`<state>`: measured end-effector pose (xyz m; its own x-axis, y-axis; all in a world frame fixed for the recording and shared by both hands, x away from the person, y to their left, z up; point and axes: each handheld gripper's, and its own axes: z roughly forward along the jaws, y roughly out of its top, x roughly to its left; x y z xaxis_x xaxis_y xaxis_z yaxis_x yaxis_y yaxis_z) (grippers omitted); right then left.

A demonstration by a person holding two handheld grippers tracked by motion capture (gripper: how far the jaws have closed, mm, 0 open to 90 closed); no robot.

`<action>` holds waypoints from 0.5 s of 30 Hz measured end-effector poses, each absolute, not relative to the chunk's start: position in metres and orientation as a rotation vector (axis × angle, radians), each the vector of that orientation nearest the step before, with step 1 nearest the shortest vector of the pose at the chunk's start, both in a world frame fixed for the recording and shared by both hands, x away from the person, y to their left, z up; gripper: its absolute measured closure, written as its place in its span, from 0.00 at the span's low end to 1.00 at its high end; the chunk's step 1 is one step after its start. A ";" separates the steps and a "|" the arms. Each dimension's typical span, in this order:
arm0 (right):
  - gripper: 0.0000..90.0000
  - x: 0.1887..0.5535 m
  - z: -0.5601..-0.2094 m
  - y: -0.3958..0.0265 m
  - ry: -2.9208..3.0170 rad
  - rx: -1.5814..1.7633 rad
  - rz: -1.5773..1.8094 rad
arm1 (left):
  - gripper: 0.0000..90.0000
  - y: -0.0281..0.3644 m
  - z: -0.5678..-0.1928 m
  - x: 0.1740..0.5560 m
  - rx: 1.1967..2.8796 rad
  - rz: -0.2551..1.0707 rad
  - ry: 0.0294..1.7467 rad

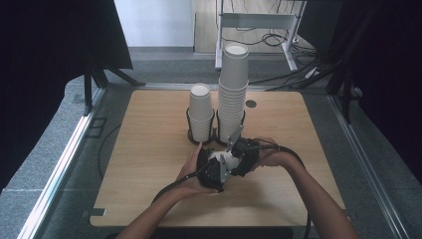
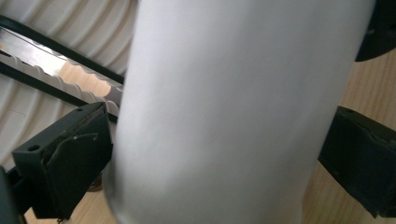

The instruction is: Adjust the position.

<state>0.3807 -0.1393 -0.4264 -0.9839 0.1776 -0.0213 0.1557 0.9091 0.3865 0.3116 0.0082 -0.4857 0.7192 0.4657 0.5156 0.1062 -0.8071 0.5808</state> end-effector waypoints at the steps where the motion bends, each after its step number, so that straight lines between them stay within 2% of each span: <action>1: 0.26 0.381 -0.428 -0.140 3.014 0.264 0.604 | 0.00 0.009 -0.486 0.311 2.396 0.915 0.437; 15: 0.26 0.384 -0.434 -0.157 2.943 0.370 0.793 | 0.00 0.037 -0.477 0.302 2.288 0.806 0.584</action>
